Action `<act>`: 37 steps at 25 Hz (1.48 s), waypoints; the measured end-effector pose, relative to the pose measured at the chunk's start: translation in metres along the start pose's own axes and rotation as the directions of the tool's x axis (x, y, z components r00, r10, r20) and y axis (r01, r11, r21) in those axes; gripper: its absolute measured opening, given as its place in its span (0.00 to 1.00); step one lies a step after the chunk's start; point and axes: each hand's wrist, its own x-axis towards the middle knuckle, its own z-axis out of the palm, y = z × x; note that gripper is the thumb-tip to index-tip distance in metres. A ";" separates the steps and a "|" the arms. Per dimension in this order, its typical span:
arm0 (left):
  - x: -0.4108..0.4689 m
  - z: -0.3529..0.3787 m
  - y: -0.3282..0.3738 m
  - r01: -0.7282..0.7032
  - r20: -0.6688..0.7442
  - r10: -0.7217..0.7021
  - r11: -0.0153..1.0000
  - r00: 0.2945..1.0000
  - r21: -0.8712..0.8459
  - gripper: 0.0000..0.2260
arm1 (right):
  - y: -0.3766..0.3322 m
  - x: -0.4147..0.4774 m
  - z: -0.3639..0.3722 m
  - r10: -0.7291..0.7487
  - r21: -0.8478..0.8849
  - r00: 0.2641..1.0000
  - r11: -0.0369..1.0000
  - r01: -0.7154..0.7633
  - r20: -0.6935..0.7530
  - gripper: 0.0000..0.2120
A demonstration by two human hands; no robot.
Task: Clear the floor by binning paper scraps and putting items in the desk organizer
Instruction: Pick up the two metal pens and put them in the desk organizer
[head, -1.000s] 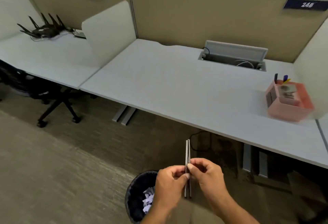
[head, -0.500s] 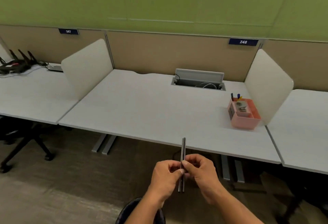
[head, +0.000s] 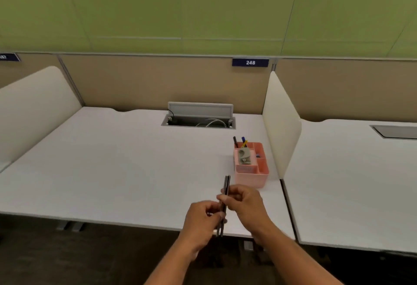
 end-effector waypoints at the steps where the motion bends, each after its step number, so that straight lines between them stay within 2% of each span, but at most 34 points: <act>1: 0.019 0.024 0.013 0.012 -0.015 -0.013 1.000 1.000 -0.006 0.08 | 0.002 0.018 -0.026 0.011 -0.022 1.000 1.000 -0.011 -0.002 0.03; 3: 0.051 0.062 0.039 0.005 -0.041 -0.005 1.000 0.999 -0.017 0.08 | 0.002 0.051 -0.068 0.003 -0.054 1.000 0.999 -0.002 0.011 0.01; 5: 0.084 0.093 0.063 -0.003 -0.078 0.001 1.000 0.997 -0.018 0.09 | -0.001 0.087 -0.105 -0.024 -0.072 1.000 0.997 0.024 -0.003 0.03; 9: 0.134 0.123 0.087 0.062 -0.203 -0.070 0.997 0.977 -0.044 0.12 | -0.005 0.159 -0.156 -0.081 -0.087 0.984 0.994 0.068 -0.157 0.06; 13: 0.154 0.122 0.078 0.143 -0.281 -0.128 0.989 0.951 0.032 0.13 | 0.007 0.205 -0.171 -0.072 -0.142 0.962 0.989 0.035 -0.263 0.07; 17: 0.155 0.111 0.060 0.214 -0.347 -0.184 0.975 0.920 0.052 0.14 | 0.041 0.220 -0.170 -0.019 -0.207 0.968 0.978 -0.035 -0.250 0.07; 20: 0.151 0.102 0.045 0.265 -0.377 -0.229 0.963 0.897 0.044 0.14 | 0.066 0.225 -0.170 0.030 -0.284 0.972 0.954 -0.098 -0.234 0.01; 27: 0.149 0.097 0.031 0.291 -0.410 -0.243 0.955 0.879 0.060 0.13 | 0.097 0.229 -0.169 0.097 -0.341 0.989 0.931 -0.132 -0.116 0.07; 37: 0.146 0.102 0.024 0.294 -0.404 -0.205 0.940 0.891 0.173 0.13 | 0.104 0.241 -0.170 0.181 -0.369 0.979 0.907 -0.202 -0.093 0.10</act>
